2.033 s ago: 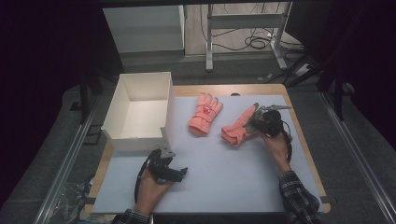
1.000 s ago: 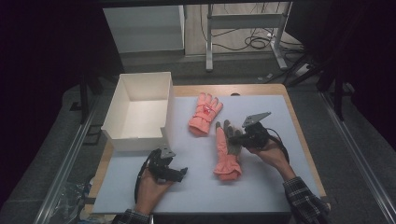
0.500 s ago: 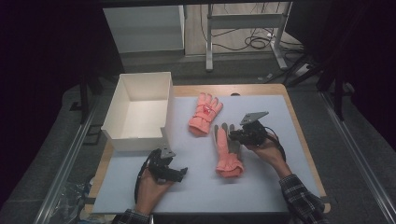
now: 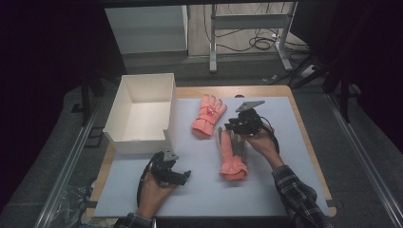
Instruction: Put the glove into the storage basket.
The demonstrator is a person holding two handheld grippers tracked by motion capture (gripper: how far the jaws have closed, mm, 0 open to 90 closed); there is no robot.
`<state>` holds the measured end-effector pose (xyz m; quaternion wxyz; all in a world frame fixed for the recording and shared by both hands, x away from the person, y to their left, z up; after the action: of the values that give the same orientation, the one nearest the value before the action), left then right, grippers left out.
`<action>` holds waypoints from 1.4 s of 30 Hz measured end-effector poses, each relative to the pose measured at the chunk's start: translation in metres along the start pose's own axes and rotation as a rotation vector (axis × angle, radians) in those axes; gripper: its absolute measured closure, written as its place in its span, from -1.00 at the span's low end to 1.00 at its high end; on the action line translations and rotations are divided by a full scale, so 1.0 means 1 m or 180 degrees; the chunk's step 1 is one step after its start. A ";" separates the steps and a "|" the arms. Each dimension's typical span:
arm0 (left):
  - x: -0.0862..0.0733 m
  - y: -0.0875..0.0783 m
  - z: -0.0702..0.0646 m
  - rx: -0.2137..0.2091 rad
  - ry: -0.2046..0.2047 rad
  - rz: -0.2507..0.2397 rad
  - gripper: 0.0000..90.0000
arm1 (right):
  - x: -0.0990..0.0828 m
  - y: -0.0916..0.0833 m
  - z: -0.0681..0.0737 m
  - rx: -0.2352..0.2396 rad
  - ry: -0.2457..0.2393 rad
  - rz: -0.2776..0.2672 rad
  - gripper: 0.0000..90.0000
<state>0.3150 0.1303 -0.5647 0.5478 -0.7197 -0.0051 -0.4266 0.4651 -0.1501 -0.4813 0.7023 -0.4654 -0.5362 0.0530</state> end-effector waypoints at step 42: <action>0.000 0.000 0.000 -0.0009 -0.0009 -0.0008 -0.96 | 0.059 0.115 -0.032 -0.0046 0.0513 0.0539 0.74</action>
<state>0.3152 0.1301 -0.5648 0.5462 -0.7210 -0.0063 -0.4263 0.5647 -0.0707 -0.5216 0.7328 -0.5168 -0.4370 0.0707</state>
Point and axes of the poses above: each handheld gripper's, and its own axes: y roughly forward along the jaws, x roughly out of its top, z roughly to its left, the point moved 2 cm from there along y, roughly forward along the jaws, and after that the axes turned 5 degrees about z, right-handed, at the moved point
